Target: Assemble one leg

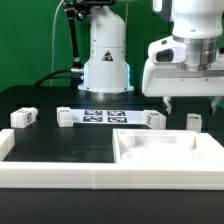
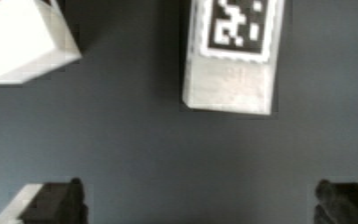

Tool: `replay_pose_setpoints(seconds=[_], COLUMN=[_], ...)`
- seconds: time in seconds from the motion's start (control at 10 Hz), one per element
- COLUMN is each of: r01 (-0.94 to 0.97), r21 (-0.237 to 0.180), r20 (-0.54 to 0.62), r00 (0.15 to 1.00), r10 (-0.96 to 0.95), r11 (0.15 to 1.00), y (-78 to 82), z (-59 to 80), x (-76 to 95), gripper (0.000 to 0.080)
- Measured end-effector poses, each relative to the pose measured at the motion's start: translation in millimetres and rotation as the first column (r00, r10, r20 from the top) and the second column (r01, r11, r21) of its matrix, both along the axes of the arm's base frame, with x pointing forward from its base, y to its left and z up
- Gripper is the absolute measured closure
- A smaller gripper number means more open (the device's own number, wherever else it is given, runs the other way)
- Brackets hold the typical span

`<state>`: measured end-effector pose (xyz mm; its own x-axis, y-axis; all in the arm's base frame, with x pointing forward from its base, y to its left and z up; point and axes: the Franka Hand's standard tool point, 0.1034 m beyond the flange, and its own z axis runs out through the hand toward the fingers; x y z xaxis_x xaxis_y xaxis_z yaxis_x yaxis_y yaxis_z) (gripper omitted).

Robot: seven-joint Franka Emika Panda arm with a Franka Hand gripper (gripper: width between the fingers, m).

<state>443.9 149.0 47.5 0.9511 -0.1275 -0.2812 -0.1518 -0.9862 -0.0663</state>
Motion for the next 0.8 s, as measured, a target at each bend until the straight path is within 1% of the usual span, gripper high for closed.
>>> replay_pose_setpoints(seconds=[0.1, 0.2, 0.3, 0.4, 0.6, 0.8], r01=[-0.009, -0.016, -0.024, -0.029, -0.041, -0.053], r21=[0.009, 0.011, 0.016, 0.017, 0.024, 0.029], r20=[-0.039, -0.108, -0.146, -0.207, -0.308, -0.405], r00=[0.999, 0.994, 0.989, 0.978, 0.95, 0.912], r10=[0.009, 0.017, 0.026, 0.032, 0.047, 0.06], r11=[1.0, 1.0, 1.0, 0.999, 0.999, 0.998], y=[-1.0, 1.5, 6.5, 10.2, 12.8, 14.9], z=[-0.8, -0.4, -0.3, -0.5, -6.0, -17.1], x=[-0.2, -3.5, -2.8, -6.4, -14.8, -28.1], gripper=[0.0151, 0.0151, 0.0151, 0.0151, 0.0151, 0.0151])
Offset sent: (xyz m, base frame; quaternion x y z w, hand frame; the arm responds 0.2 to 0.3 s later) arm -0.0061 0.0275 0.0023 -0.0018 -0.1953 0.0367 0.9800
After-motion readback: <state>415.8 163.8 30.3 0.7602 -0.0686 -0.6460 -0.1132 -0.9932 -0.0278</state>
